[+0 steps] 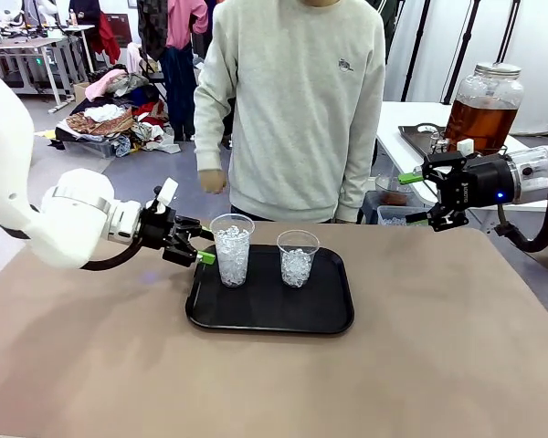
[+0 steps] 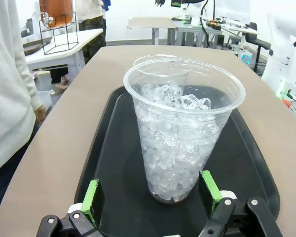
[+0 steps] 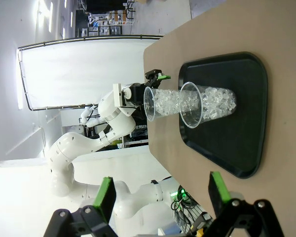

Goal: Pour the drink into the iced cup.
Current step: Pick up the iced cup indicated by the human and present it to them.

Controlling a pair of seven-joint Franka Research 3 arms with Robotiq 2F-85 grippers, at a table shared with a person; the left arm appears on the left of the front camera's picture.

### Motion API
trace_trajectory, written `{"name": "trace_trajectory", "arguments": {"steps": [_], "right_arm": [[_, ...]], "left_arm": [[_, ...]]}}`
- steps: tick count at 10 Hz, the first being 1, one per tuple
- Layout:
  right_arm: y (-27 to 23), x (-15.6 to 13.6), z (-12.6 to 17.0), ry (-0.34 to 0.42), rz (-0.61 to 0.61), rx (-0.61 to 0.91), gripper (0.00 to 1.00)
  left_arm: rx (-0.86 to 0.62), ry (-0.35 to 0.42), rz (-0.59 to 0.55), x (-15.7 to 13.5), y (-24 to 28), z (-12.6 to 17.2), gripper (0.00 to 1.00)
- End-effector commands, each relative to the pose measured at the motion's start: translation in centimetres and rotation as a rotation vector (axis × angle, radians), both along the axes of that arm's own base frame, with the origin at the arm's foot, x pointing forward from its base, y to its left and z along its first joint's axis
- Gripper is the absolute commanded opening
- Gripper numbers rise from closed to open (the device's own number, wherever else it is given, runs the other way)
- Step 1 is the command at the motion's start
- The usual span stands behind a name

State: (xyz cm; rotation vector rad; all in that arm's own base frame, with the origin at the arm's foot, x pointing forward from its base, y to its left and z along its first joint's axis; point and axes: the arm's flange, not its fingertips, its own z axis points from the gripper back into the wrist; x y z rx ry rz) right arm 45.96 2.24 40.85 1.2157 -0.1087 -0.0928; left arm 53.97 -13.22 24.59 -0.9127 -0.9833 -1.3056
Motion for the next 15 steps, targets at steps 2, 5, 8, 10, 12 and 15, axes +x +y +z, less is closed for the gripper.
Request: {"name": "trace_trajectory", "arguments": {"steps": [2, 5, 8, 10, 12, 15], "right_arm": [[0.0, 0.0, 0.1, -0.003, 0.001, 0.002, 1.0], [0.0, 0.0, 0.1, -0.003, 0.001, 0.002, 1.0], [0.0, 0.0, 0.1, -0.003, 0.001, 0.002, 1.0], [0.0, 0.0, 0.1, -0.003, 0.001, 0.002, 1.0], [0.0, 0.0, 0.1, -0.003, 0.001, 0.002, 1.0], [0.0, 0.0, 0.1, -0.003, 0.001, 0.002, 1.0]], "left_arm": [[-0.046, -0.012, -0.012, 0.4, -0.5, -0.6, 1.0], [-0.067, 0.013, -0.053, 0.4, -1.0, -0.9, 1.0], [-0.072, 0.013, -0.078, 0.1, -1.6, -0.8, 1.0], [-0.077, 0.016, -0.09, 0.1, -2.0, -0.8, 1.0], [-0.082, 0.024, -0.1, 0.3, -2.5, -0.9, 1.0], [-0.092, 0.028, -0.106, 0.4, -3.3, -0.9, 1.0]]}}
